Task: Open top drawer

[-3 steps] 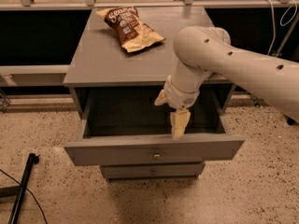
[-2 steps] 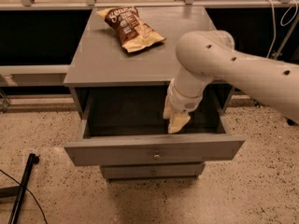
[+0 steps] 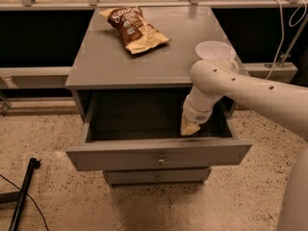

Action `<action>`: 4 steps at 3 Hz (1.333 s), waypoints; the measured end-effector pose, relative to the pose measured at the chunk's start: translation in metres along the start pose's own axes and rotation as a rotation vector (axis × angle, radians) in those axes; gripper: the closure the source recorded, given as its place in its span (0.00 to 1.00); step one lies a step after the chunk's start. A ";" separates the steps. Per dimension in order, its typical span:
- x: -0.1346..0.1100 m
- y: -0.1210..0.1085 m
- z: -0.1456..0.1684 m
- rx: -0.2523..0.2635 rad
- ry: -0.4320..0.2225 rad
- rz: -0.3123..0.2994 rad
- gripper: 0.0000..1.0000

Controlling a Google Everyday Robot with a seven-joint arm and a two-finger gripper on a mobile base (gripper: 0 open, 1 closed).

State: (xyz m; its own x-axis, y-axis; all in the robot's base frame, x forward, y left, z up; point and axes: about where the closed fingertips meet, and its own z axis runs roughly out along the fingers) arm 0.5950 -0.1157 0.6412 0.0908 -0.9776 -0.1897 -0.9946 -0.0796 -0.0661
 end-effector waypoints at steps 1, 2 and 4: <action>0.000 0.000 0.000 0.000 0.000 0.000 1.00; 0.002 0.017 0.008 -0.076 -0.023 0.027 1.00; -0.002 0.063 0.000 -0.199 -0.070 0.043 1.00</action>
Offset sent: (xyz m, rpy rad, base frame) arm -0.0400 -0.0045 -0.0172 0.0445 0.2009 -0.0315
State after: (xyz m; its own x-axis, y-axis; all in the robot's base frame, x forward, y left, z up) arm 0.5324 -0.1185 0.6371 0.0442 -0.9655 -0.2565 -0.9872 -0.0816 0.1368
